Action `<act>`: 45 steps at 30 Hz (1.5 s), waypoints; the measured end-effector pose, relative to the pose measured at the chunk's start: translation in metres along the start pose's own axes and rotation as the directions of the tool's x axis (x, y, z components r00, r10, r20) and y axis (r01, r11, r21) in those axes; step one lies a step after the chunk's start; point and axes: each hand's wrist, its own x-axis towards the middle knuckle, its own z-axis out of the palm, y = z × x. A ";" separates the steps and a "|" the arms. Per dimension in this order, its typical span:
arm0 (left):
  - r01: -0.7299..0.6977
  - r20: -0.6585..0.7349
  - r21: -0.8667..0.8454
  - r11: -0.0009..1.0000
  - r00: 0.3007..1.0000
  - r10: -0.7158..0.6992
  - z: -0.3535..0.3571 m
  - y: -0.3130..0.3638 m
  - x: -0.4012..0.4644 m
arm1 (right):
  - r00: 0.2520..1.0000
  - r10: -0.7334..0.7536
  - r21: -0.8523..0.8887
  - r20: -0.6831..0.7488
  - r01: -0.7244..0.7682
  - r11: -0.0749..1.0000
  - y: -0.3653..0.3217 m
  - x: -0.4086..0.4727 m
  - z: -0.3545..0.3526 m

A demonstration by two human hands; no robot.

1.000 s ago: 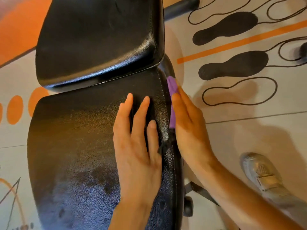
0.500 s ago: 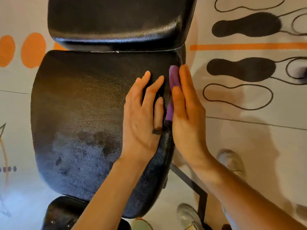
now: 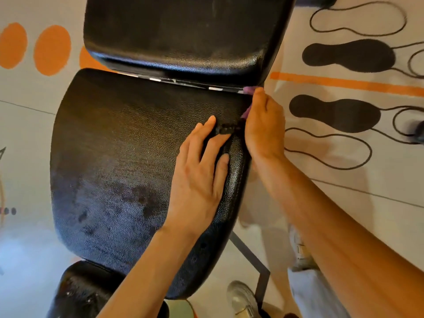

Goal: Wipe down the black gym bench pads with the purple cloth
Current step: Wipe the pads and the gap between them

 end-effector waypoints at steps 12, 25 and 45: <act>0.249 -0.075 -0.130 0.960 0.963 -0.260 -0.019 0.013 -0.005 | 0.991 -0.037 -0.063 0.129 0.046 0.997 0.015 -0.097 -0.060; 0.379 -0.109 -0.213 0.901 0.907 -0.407 -0.079 -0.041 -0.025 | 0.919 -0.296 -0.263 0.260 0.362 0.894 -0.056 -0.097 -0.037; 0.504 -0.163 -0.323 0.801 0.804 -0.572 -0.110 -0.135 -0.040 | 0.851 -0.270 -0.457 0.449 0.479 0.750 -0.085 -0.086 0.100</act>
